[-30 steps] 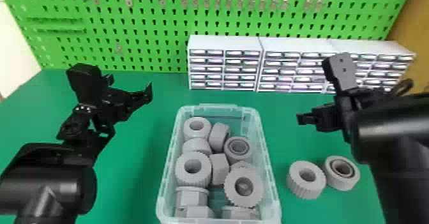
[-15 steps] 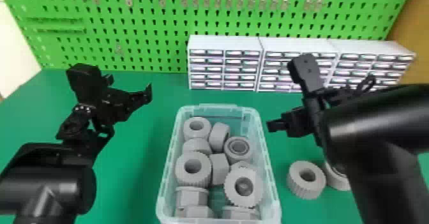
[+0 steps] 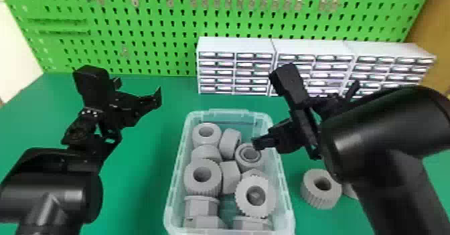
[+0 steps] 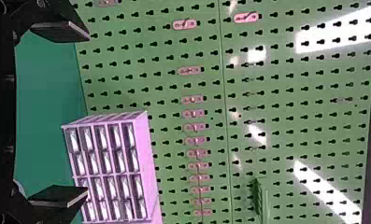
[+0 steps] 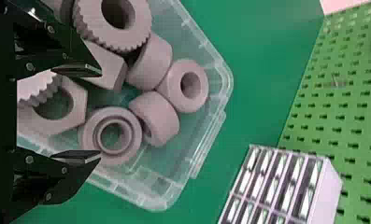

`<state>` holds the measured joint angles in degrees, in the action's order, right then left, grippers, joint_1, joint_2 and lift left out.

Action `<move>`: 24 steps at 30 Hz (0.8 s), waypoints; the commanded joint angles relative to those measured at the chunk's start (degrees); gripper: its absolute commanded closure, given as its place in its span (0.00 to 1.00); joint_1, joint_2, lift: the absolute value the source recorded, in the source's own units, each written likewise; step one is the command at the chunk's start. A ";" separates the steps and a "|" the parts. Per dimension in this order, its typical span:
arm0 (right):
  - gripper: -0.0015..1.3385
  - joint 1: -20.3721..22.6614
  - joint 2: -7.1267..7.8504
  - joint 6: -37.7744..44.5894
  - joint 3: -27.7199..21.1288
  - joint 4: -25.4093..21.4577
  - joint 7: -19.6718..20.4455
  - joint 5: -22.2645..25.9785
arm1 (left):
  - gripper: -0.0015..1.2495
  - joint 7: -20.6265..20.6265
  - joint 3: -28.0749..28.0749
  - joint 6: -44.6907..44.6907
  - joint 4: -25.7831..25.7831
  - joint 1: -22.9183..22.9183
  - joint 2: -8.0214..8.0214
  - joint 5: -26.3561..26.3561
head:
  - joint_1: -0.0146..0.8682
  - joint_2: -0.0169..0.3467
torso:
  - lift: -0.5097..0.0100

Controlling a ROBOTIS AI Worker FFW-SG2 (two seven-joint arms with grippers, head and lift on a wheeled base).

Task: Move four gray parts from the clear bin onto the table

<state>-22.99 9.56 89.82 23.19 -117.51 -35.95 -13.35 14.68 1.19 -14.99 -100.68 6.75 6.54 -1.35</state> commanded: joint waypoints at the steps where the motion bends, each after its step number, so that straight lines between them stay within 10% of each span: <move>1: 0.46 -0.74 1.86 0.26 0.72 0.00 0.00 3.86 | 0.10 0.00 -0.14 -0.22 0.04 0.10 -0.04 0.12 | 0.78 0.14 | 0.89; 11: 0.46 -2.85 6.43 0.26 1.69 3.25 0.00 15.46 | 0.10 0.00 -0.40 -0.66 0.04 0.37 -0.04 0.47 | 0.78 0.14 | 0.89; 24: 0.46 -6.28 6.70 0.26 6.26 6.77 0.00 17.48 | 0.10 0.00 -0.58 -0.92 0.04 0.54 -0.04 0.74 | 0.78 0.14 | 0.89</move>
<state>-28.44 16.18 89.82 28.40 -111.89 -35.95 3.56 14.68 0.62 -15.88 -100.63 7.27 6.50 -0.63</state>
